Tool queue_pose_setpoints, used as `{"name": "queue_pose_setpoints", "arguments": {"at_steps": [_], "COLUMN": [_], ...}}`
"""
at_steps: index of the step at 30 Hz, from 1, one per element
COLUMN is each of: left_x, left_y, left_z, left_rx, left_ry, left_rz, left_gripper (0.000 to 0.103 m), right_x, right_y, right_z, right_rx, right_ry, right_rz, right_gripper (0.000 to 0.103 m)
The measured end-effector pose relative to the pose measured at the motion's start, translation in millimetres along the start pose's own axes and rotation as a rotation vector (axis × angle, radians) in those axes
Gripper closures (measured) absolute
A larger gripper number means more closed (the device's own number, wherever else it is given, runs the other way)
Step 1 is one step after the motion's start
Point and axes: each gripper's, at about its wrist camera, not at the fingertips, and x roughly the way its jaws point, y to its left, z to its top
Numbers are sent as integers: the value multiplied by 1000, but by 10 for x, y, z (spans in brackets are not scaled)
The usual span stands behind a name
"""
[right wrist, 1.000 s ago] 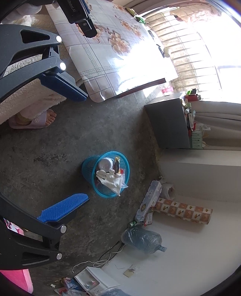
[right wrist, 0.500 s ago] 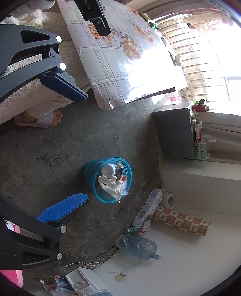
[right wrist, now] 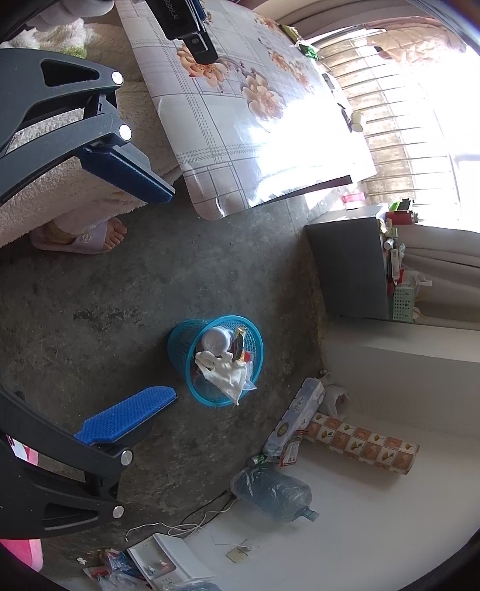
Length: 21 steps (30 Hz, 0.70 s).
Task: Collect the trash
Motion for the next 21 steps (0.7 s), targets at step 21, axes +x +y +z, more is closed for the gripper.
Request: {"name": "queue_pose_setpoints", "arguments": {"at_steps": [21], "left_x": [51], "left_y": [133], "left_z": [-94], "left_rx": [18], "left_ry": [35], "left_rz": [40], "left_gripper": [9], "right_x": [1], "right_y": [-61], "right_z": [-15], "right_rx": [16], "right_ry": [-3], "right_rz": [-1], "right_gripper": [6]}}
